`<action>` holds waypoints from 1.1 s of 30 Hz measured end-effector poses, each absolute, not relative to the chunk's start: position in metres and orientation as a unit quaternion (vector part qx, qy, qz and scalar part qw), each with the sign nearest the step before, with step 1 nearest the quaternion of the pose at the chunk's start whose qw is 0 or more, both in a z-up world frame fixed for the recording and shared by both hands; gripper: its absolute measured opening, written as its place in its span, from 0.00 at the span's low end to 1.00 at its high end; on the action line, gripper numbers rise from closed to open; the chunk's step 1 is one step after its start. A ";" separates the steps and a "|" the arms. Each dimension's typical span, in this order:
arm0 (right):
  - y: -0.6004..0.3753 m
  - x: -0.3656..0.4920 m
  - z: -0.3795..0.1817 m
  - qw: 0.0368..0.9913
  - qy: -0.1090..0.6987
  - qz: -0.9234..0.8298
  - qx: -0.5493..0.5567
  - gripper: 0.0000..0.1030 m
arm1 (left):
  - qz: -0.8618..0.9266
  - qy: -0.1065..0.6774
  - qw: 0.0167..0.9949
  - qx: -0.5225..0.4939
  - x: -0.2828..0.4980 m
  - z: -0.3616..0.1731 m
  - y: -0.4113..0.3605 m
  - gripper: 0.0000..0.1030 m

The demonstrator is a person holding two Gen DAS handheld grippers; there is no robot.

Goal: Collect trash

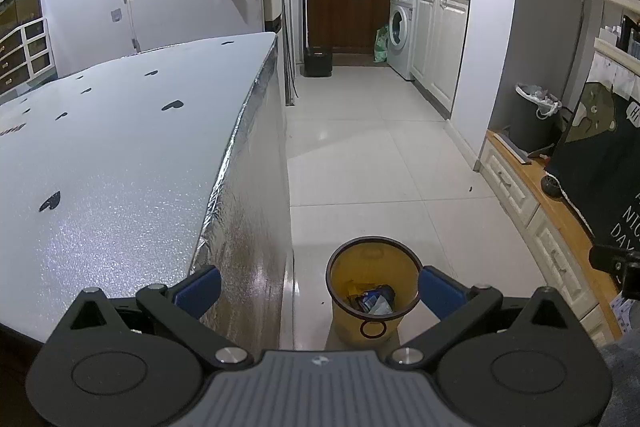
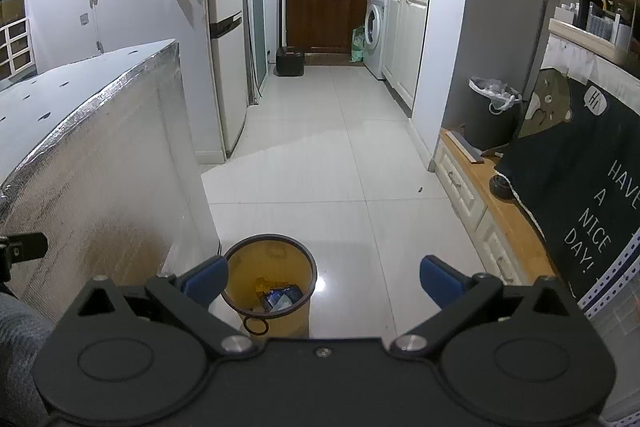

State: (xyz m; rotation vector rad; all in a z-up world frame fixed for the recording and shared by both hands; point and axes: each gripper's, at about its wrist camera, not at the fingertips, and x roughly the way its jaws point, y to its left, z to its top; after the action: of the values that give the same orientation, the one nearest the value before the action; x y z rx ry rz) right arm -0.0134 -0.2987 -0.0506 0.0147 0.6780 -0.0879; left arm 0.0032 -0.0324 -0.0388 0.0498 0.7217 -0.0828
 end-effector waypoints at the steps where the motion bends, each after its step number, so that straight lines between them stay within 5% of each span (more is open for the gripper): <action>1: -0.298 -0.013 -0.051 0.942 0.332 -0.043 0.007 1.00 | -0.040 0.353 0.934 0.025 0.004 -0.039 -0.032 1.00; 33: -0.294 -0.021 -0.049 0.945 0.325 -0.043 0.003 1.00 | -0.041 0.353 0.934 0.029 0.003 -0.040 -0.035 1.00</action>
State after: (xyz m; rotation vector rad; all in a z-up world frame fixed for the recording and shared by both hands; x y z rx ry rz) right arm -0.0207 -0.2939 -0.0490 0.0057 0.6627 -0.0879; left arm 0.0027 -0.0353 -0.0402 0.0587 0.7213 -0.0845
